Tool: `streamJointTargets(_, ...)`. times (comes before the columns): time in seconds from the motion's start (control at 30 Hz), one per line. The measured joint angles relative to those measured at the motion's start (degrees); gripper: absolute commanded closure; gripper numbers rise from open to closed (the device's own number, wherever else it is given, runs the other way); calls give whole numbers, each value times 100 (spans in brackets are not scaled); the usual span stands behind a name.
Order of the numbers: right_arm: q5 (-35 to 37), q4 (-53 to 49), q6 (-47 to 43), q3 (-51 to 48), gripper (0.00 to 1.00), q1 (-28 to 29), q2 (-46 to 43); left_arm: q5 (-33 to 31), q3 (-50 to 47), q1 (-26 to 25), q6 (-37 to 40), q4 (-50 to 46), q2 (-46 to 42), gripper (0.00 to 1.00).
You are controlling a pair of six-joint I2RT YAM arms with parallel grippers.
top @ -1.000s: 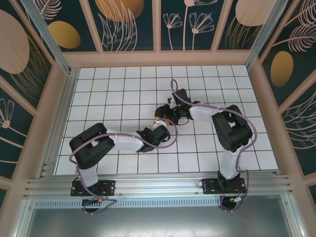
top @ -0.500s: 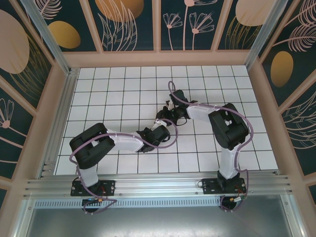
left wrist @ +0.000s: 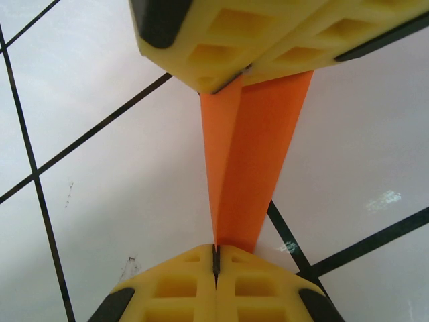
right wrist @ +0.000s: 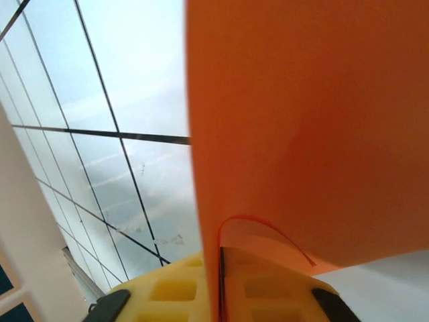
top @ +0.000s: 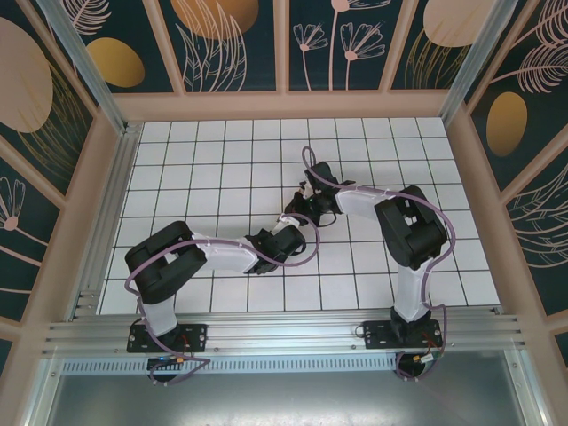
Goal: Fold a paper plane with a square sheet of paper (pick it up from the middle)
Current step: Fold the wing for the fifth time at the center of the table.
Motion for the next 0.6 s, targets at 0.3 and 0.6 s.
streamJointTargets(0.3, 525, -254, -140, 0, 81, 0, -2, 0, 0, 0, 0, 2, 2, 100)
streamJointTargets(0.6, 520, -240, -197, 0, 89, 0, -7, 2, 11, 0, 0, -4, 7, 88)
